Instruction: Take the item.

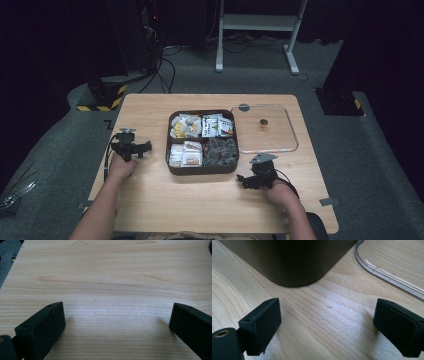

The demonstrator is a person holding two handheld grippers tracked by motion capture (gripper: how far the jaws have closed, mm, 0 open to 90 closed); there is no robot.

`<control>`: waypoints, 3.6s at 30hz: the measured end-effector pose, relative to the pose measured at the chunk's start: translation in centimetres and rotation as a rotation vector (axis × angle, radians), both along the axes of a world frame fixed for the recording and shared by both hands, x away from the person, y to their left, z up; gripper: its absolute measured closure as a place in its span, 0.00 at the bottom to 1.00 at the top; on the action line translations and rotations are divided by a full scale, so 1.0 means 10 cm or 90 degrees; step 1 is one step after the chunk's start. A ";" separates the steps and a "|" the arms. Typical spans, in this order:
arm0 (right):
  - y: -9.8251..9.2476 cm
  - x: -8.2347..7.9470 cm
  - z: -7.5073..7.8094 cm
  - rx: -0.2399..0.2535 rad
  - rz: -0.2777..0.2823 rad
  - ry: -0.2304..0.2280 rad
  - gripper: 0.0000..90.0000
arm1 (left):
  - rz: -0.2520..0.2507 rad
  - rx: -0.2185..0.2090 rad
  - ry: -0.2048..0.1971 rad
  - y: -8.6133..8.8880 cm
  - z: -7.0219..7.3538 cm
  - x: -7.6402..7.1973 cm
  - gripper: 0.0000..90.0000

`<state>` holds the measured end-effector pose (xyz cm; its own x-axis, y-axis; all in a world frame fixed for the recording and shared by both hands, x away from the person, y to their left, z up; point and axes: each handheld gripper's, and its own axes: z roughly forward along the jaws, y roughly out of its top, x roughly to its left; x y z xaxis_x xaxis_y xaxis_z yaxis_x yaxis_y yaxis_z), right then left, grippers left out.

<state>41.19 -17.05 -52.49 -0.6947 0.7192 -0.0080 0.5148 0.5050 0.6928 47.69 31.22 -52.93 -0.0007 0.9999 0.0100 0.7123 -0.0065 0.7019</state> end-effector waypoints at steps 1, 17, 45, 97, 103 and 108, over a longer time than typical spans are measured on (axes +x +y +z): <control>0.00 0.00 0.00 0.000 0.000 0.000 0.09 | 0.000 0.001 0.000 0.00 0.00 0.00 0.01; 0.00 -0.01 0.00 0.000 -0.002 0.000 0.09 | -0.001 0.000 0.000 0.00 0.00 0.00 0.01; 0.00 -0.01 0.00 0.000 -0.001 0.000 0.09 | -0.001 0.003 0.010 0.03 0.07 0.00 0.19; 0.00 -0.01 0.00 0.000 -0.002 0.001 0.09 | -0.197 -0.132 0.007 -0.02 0.69 -0.10 0.35; 0.00 -0.01 0.00 0.000 -0.002 0.001 0.09 | -0.217 -0.129 -0.004 -0.09 0.75 -0.12 0.39; 0.00 -0.01 0.00 0.000 -0.003 0.001 0.09 | -0.238 -0.135 -0.011 -0.17 0.80 -0.13 0.42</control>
<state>41.12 -17.05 -52.48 -0.6918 0.7220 -0.0064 0.5181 0.5026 0.6921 46.38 29.54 -44.94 0.3643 0.9112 -0.1926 0.6758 -0.1164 0.7278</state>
